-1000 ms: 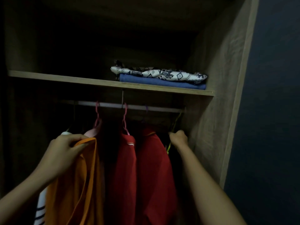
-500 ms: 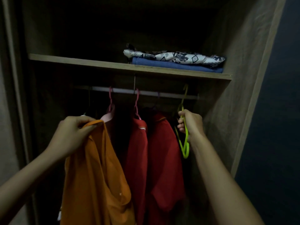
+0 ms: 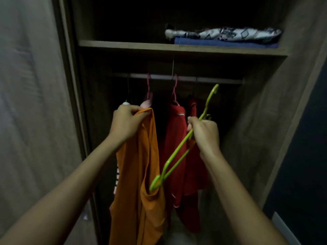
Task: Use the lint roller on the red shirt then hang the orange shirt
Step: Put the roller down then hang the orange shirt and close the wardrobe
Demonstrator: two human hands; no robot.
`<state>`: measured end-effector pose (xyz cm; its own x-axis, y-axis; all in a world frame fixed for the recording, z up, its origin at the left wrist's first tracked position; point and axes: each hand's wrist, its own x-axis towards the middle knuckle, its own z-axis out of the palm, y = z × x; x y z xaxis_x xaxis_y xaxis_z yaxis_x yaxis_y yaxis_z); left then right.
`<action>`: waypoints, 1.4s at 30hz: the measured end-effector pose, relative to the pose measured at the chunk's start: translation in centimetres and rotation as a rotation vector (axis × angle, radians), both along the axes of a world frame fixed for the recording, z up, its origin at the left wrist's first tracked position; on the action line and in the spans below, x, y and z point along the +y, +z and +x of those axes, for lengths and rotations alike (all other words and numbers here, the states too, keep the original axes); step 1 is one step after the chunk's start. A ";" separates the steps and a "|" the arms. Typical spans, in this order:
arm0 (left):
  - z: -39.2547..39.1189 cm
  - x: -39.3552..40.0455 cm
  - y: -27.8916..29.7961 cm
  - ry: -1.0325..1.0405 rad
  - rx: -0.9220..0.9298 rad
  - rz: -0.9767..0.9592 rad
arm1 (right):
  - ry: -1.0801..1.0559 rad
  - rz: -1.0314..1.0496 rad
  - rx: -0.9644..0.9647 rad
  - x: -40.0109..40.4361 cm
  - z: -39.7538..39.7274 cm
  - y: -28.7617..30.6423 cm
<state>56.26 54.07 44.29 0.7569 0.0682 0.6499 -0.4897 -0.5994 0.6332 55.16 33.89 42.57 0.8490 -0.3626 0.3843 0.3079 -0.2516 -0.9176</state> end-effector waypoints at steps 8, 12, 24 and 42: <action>-0.1 4.0 -1.6 0.117 0.168 -0.017 | 0.196 0.044 0.103 1.9 -2.0 0.3; -0.5 4.9 -3.2 0.061 0.253 -0.056 | 0.324 0.482 0.194 2.9 -1.9 0.6; 0.1 6.0 -7.1 0.115 0.390 0.052 | 0.630 1.243 0.284 7.3 -4.7 2.2; -2.6 7.1 -6.3 -0.194 0.491 -0.238 | 0.357 1.329 0.256 12.2 -1.3 -5.3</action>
